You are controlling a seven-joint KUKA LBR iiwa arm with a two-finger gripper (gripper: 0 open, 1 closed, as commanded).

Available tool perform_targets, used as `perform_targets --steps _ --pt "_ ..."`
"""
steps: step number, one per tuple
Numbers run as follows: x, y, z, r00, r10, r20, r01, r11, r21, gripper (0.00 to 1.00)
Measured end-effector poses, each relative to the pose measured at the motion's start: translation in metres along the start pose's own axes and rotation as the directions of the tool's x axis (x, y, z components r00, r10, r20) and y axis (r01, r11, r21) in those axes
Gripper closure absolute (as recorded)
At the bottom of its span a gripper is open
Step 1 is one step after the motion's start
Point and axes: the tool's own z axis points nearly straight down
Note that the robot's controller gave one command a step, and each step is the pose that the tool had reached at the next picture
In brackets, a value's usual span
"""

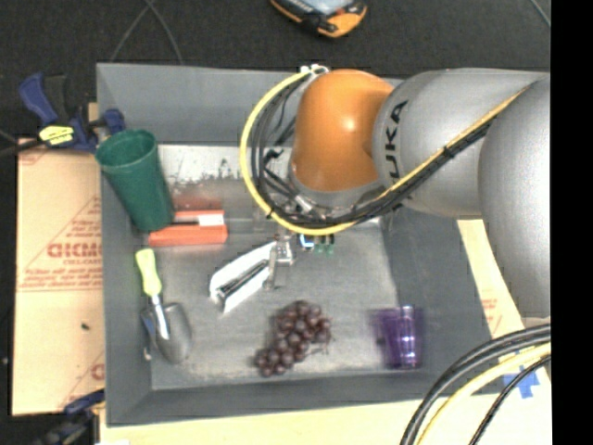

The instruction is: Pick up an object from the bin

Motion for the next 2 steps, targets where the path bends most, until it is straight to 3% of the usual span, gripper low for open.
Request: perform_targets --steps 1,2 --pt "0.0 0.0 0.0 1.0 0.0 -0.001 0.0 1.0 0.0 0.0" --pt "0.036 -0.008 0.071 0.996 0.086 -0.004 -0.086 0.996 0.0 0.0"
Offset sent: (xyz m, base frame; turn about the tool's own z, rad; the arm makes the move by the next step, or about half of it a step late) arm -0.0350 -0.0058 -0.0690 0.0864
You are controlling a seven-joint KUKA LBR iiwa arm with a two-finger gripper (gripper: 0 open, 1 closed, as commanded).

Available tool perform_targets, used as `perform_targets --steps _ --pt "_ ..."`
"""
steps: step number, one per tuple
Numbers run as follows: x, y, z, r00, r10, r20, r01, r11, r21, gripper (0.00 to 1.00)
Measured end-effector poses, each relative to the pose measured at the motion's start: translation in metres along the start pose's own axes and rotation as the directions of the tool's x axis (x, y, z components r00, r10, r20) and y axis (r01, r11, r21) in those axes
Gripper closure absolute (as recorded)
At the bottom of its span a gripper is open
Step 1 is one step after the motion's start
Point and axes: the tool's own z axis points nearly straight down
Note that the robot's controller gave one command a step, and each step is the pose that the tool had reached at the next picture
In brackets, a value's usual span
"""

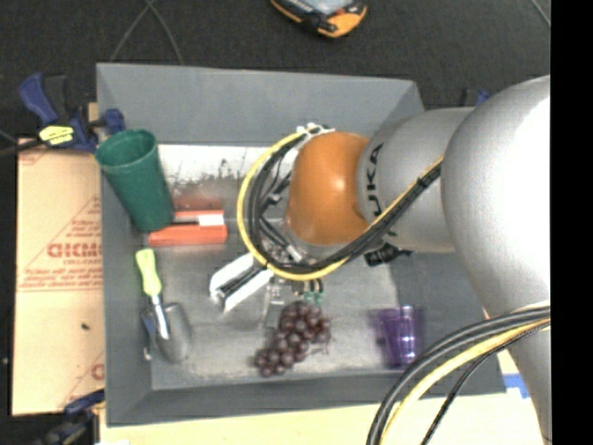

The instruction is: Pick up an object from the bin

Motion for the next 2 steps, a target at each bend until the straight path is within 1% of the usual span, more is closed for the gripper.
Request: perform_targets --steps 1,2 --pt "-0.0355 -0.012 -0.0044 0.999 -0.04 0.028 0.04 0.999 -0.004 1.0" --pt "-0.0355 -0.012 -0.0044 0.999 -0.04 0.028 0.04 0.999 -0.004 1.0"
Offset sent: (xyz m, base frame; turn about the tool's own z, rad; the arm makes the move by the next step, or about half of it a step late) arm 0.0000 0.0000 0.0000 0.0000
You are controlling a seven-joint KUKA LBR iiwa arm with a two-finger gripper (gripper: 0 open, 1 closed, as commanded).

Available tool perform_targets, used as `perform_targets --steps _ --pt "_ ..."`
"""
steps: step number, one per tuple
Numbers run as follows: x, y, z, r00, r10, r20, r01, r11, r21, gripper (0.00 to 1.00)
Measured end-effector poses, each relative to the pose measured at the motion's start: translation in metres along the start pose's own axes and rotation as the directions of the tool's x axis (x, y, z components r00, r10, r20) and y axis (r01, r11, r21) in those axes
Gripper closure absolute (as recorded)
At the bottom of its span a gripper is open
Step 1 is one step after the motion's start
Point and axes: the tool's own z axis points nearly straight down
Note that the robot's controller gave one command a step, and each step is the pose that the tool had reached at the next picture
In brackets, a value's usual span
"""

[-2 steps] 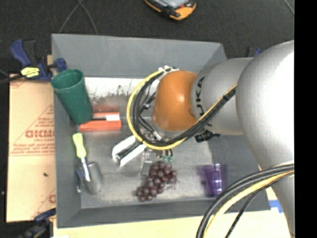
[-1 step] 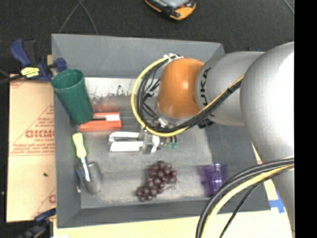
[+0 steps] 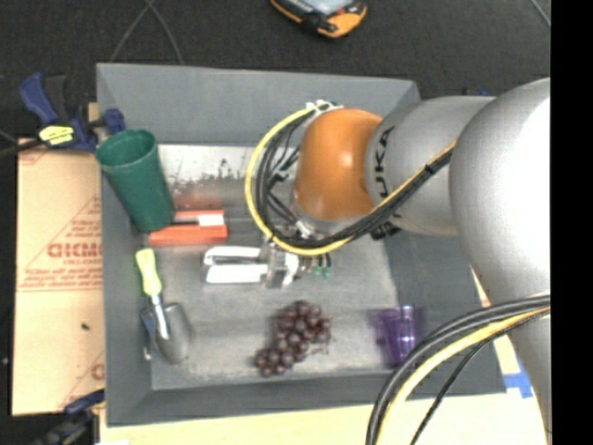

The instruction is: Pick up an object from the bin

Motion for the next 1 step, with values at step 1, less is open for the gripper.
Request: perform_targets --steps 1 --pt "-0.0002 -0.0007 0.0005 0.999 -0.034 0.001 0.034 0.999 0.0 1.0"
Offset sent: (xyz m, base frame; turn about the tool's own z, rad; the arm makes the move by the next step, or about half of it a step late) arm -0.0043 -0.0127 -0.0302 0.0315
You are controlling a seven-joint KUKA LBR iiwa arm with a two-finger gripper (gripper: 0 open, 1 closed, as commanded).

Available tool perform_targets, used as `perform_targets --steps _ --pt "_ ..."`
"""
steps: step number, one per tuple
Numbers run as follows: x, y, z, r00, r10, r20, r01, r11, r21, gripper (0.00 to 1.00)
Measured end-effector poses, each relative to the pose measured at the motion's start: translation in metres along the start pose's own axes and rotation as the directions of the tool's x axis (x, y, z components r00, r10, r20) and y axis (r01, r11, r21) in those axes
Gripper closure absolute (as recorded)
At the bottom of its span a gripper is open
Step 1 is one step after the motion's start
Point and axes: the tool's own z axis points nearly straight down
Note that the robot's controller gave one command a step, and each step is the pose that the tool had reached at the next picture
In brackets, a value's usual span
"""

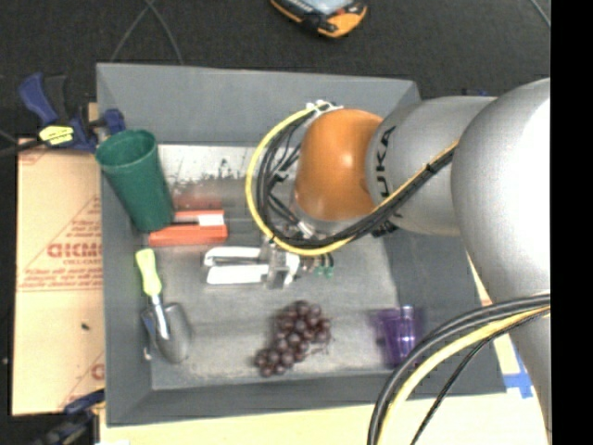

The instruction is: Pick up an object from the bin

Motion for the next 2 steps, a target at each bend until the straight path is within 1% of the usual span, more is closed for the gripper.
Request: perform_targets --steps 1,2 --pt "-0.006 -0.006 0.005 0.962 -0.273 0.026 0.273 0.962 0.003 1.0" --pt "-0.005 0.0 -0.008 1.0 -0.029 0.006 0.029 1.0 0.0 1.0"
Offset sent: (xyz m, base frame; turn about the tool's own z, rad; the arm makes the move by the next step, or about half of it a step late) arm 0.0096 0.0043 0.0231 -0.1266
